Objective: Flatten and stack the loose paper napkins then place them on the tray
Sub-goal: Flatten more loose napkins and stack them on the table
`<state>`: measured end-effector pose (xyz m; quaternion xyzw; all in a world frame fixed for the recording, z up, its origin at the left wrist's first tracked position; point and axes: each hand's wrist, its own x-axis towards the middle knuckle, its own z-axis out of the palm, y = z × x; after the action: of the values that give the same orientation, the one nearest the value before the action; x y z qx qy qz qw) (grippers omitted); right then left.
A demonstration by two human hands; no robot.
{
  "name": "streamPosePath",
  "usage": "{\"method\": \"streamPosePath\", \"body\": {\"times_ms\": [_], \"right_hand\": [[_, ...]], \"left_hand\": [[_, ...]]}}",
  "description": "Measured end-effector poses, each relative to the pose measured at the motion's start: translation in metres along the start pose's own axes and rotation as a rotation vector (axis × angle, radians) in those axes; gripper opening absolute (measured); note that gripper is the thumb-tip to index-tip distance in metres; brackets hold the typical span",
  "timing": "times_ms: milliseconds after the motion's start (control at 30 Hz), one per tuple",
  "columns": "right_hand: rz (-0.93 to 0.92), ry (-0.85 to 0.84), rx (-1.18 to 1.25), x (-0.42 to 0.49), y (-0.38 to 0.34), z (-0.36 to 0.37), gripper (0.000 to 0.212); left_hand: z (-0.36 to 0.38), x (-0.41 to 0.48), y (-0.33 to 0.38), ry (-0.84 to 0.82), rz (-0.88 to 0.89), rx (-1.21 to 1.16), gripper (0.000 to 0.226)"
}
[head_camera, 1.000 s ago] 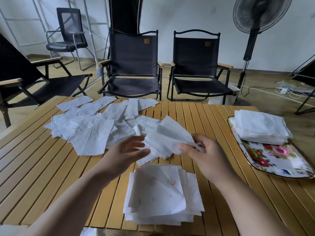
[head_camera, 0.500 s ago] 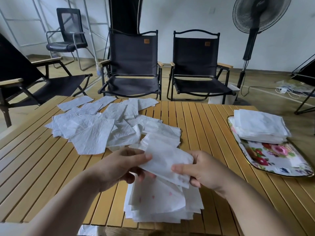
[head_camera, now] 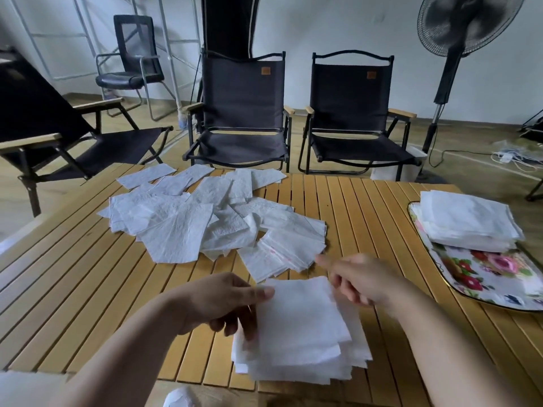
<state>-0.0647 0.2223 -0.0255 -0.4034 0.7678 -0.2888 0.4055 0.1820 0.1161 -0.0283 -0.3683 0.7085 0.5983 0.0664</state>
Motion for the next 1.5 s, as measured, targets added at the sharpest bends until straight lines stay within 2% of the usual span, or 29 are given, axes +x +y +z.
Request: {"method": "streamPosePath", "body": {"times_ms": [67,133,167,200,300,433,500,600,700,767,933,1300,1400,1500], "right_hand": [[-0.044,0.254,0.137,0.012,0.000,-0.002,0.044],[-0.131,0.417,0.049,0.025,0.006,0.006,0.023],[-0.160,0.423,-0.009,0.031,0.012,0.012,0.010],[-0.177,0.387,-0.047,0.036,0.016,0.018,0.008],[-0.222,0.244,-0.066,0.054,0.023,0.027,0.035],[-0.233,0.122,-0.198,0.069,0.019,0.041,0.050],[-0.211,0.137,-0.272,0.078,0.020,0.045,0.052],[-0.158,0.219,-0.365,0.089,0.021,0.045,0.043],[-0.104,0.238,-0.379,0.093,0.021,0.043,0.019],[-0.082,0.237,-0.399,0.091,0.022,0.042,0.016],[-0.073,0.228,-0.370,0.076,0.024,0.037,0.014],[-0.207,0.325,-0.125,0.045,0.007,0.024,0.015],[-0.204,0.362,-0.237,0.046,0.012,0.022,0.012],[-0.166,0.352,-0.247,0.048,0.019,0.021,0.024]], "left_hand": [[-0.005,0.005,-0.004,0.133,-0.014,-0.040,0.057],[-0.009,0.013,-0.007,0.300,0.000,-0.086,0.057],[-0.011,0.017,-0.009,0.366,0.014,-0.128,0.055],[-0.013,0.020,-0.010,0.417,0.025,-0.174,0.053],[-0.017,0.025,-0.011,0.506,0.015,-0.239,0.045],[-0.020,0.027,-0.014,0.542,0.011,-0.219,0.042],[-0.020,0.028,-0.014,0.550,0.013,-0.197,0.041],[-0.019,0.028,-0.015,0.550,0.017,-0.149,0.038],[-0.019,0.025,-0.015,0.551,0.022,-0.100,0.033],[-0.019,0.022,-0.015,0.555,0.029,-0.078,0.032],[-0.020,0.016,-0.014,0.572,0.042,-0.031,0.032],[-0.012,0.007,-0.004,0.603,0.065,0.045,0.032],[-0.010,0.005,-0.004,0.604,0.065,0.059,0.032],[-0.009,0.004,-0.005,0.603,0.061,0.065,0.032]]}}
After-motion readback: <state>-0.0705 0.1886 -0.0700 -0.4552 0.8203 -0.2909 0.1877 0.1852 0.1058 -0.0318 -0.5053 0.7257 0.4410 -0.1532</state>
